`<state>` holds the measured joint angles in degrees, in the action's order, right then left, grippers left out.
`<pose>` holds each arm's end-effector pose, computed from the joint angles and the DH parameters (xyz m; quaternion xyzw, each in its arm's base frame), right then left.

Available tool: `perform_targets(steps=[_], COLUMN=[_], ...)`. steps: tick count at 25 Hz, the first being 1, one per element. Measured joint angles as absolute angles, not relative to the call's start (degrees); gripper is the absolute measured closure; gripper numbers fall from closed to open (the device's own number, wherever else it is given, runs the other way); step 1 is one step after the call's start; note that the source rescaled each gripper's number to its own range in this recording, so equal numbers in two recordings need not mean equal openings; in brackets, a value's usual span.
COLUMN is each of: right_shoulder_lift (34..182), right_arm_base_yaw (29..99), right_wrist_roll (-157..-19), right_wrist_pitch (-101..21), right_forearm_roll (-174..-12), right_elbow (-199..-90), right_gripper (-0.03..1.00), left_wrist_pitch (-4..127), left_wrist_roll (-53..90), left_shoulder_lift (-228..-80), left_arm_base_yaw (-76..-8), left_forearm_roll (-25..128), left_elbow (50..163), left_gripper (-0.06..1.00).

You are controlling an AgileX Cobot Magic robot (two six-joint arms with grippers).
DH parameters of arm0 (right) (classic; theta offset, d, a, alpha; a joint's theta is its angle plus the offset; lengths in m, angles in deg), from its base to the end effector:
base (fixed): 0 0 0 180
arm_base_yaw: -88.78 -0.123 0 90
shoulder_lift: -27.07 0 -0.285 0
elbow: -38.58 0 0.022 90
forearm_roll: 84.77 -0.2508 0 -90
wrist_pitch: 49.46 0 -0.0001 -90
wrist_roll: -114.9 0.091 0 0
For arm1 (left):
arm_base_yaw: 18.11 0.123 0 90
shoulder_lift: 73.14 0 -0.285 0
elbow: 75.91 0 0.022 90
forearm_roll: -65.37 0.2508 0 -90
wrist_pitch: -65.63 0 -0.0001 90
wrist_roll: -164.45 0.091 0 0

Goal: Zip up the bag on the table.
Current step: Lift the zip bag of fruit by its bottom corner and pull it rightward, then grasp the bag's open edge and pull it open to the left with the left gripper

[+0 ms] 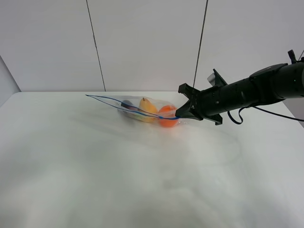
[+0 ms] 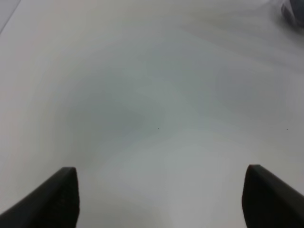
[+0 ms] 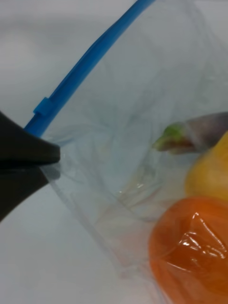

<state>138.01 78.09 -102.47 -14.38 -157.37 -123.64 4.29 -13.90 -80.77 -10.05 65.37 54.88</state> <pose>0.3440 0.1158 0.1907 0.0694 0.9045 0.3680 0.2040 -0.0043 -0.0006 0.2734 -0.0480 0.8566 0.0435 0.5118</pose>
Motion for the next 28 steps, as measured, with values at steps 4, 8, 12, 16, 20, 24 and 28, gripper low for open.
perform_targets(steps=[4,8,12,16,20,24,28], right_shoulder_lift=[137.84,137.84,137.84,137.80,137.80,137.80,137.80], right_arm_base_yaw=[78.09,78.09,78.09,78.09,78.09,78.09,78.09], right_wrist_roll=[-102.47,-102.47,-102.52,-102.69,-102.92,-103.33,-103.37], right_wrist_pitch=[-14.00,-13.35,-13.21,-13.16,-13.16,-13.16,-13.16], right_forearm_roll=[-157.42,-157.42,-157.42,-157.48,-157.48,-157.48,-157.48], right_elbow=[-123.64,-123.64,-123.64,-123.64,-123.64,-123.64,-123.64], right_gripper=[0.97,0.97,0.97,0.97,0.97,0.97,0.97], left_wrist_pitch=[4.29,4.29,4.29,4.29,4.29,4.29,4.29], left_wrist_roll=[-13.90,-13.90,-13.90,-13.90,-13.90,-13.90,-13.89], left_shoulder_lift=[-80.77,-80.77,-80.77,-80.77,-80.77,-80.77,-80.77], left_arm_base_yaw=[-10.05,-10.05,-10.05,-10.05,-10.05,-10.05,-10.05], left_forearm_roll=[65.37,65.37,65.37,65.37,65.37,65.37,65.37], left_elbow=[54.88,54.88,54.88,54.88,54.88,54.88,54.88], left_gripper=[-0.06,-0.06,-0.06,-0.06,-0.06,-0.06,-0.06])
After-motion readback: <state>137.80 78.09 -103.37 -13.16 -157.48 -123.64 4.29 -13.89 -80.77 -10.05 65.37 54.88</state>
